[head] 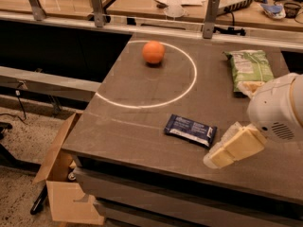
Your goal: Move rxbar blueberry near orange
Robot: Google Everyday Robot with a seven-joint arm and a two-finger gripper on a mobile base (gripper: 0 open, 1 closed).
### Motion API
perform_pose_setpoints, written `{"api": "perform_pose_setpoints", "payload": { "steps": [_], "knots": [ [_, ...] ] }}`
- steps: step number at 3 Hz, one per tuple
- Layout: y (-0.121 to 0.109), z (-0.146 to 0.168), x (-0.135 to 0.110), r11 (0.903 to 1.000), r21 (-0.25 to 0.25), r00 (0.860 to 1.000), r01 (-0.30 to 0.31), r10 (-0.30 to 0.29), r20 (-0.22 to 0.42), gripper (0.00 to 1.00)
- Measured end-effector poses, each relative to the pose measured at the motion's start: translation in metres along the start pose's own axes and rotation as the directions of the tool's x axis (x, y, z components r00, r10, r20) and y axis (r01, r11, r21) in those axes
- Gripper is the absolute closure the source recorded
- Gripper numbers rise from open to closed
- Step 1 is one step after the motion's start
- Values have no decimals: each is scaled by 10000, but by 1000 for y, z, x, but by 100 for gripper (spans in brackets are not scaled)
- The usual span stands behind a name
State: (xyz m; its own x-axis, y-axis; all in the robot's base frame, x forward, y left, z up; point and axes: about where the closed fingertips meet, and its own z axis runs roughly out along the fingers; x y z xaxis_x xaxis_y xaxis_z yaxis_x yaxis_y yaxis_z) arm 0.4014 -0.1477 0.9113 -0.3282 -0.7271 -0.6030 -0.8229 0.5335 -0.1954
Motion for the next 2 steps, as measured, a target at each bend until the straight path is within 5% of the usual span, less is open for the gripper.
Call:
{"api": "perform_pose_setpoints", "payload": {
  "steps": [2],
  "knots": [
    [-1, 57, 0, 9952, -944, 9908, -241, 363, 1306, 0]
  ]
}}
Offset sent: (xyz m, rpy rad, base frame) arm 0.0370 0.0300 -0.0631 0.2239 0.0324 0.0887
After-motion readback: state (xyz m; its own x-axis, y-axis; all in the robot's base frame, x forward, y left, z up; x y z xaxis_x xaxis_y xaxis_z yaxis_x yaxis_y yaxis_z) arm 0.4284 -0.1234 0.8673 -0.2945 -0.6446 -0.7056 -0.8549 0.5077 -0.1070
